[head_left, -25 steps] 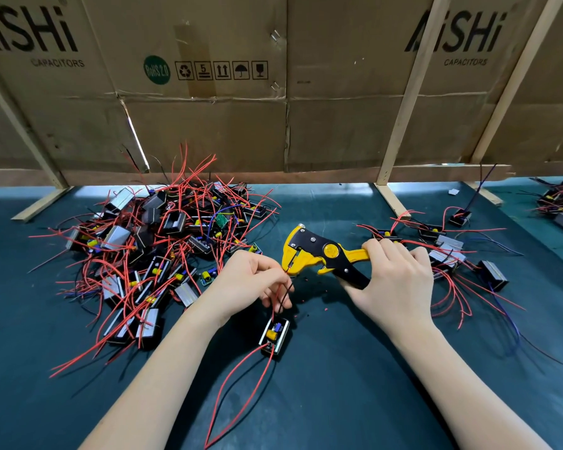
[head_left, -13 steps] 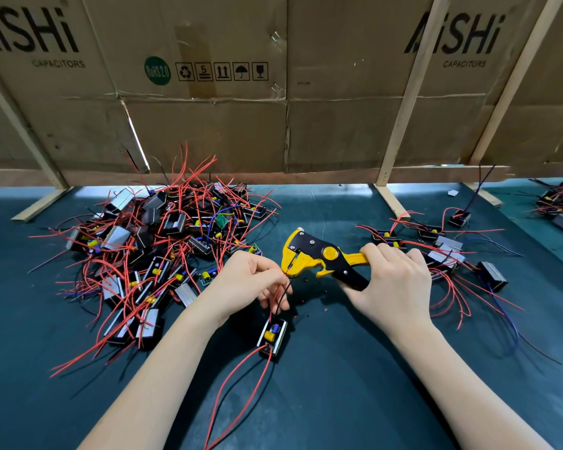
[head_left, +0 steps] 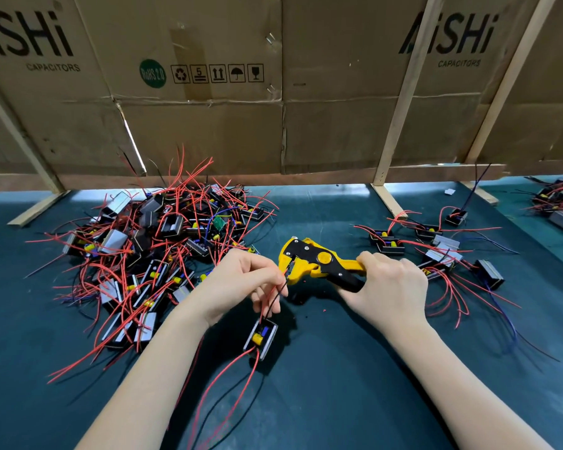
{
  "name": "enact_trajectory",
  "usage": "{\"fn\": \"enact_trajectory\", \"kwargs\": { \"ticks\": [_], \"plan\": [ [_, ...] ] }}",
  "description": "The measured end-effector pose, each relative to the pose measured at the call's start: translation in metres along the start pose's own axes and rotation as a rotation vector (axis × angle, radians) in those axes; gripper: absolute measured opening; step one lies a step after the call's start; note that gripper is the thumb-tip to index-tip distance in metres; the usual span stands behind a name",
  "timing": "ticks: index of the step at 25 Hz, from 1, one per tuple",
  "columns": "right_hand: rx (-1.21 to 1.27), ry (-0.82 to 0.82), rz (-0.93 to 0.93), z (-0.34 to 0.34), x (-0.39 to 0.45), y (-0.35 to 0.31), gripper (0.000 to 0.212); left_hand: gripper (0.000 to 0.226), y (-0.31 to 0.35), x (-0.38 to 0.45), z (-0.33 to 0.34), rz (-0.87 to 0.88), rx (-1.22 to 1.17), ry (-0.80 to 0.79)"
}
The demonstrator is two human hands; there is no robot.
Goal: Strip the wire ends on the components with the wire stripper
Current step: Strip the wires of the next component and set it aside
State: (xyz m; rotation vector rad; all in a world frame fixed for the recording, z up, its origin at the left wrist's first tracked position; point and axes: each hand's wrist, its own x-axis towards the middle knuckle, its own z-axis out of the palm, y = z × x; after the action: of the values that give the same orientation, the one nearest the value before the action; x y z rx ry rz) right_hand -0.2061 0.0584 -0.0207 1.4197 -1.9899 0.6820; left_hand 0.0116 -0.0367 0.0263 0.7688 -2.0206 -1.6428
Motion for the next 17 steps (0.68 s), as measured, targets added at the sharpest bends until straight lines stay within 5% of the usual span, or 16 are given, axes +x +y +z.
{"fn": "enact_trajectory", "kwargs": {
  "ticks": [6, 17],
  "plan": [
    [-0.081, -0.004, 0.03, 0.003, 0.001, 0.006, 0.062, 0.018, 0.008, -0.005, -0.004, 0.053, -0.094, -0.047],
    [-0.035, -0.007, 0.155, 0.002, 0.003, 0.015, 0.061, 0.025, -0.011, 0.008, 0.004, -0.039, 0.067, 0.155]
  ]
}}
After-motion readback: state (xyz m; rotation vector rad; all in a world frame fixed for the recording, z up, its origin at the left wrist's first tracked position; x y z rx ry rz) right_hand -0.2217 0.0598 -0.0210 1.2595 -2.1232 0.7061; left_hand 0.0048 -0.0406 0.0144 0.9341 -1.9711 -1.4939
